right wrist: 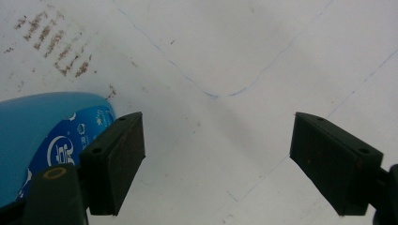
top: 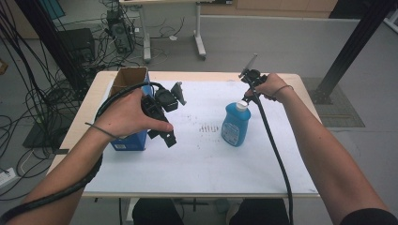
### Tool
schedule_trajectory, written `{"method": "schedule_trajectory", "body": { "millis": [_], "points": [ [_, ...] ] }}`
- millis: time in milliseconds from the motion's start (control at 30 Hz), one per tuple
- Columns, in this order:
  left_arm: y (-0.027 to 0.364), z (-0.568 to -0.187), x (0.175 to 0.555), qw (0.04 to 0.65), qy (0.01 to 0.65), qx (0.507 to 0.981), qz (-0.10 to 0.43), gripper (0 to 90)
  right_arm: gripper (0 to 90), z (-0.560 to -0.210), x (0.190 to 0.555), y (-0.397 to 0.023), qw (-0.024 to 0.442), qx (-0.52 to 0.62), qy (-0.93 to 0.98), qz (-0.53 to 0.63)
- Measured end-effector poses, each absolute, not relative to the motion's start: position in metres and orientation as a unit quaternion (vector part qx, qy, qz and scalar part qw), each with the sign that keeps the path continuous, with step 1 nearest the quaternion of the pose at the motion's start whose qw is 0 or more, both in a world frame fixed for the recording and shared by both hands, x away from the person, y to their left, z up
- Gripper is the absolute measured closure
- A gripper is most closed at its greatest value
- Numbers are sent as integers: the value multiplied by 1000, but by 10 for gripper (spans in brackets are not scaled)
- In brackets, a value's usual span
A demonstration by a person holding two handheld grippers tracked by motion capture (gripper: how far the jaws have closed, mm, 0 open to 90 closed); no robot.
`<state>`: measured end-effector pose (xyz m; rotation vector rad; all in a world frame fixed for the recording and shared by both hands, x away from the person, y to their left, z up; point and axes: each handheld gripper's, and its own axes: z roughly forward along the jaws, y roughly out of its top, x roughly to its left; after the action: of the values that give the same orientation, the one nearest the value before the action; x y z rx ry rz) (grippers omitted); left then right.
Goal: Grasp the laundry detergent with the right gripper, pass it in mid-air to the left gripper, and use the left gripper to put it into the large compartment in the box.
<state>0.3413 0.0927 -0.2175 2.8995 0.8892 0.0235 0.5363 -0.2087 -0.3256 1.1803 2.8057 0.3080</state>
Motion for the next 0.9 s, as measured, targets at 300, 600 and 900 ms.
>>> {"method": "schedule_trajectory", "body": {
  "millis": [300, 600, 900],
  "points": [
    [93, -216, 342, 59, 294, 954, 8, 103, 180, -324, 535, -212, 43, 388, 915, 106],
    [95, -216, 340, 55, 296, 954, 9, 102, 178, -321, 528, -219, 40, 396, 909, 119],
    [93, -217, 339, 53, 295, 954, 7, 102, 176, -321, 519, -231, 47, 399, 909, 116]
  ]
}}
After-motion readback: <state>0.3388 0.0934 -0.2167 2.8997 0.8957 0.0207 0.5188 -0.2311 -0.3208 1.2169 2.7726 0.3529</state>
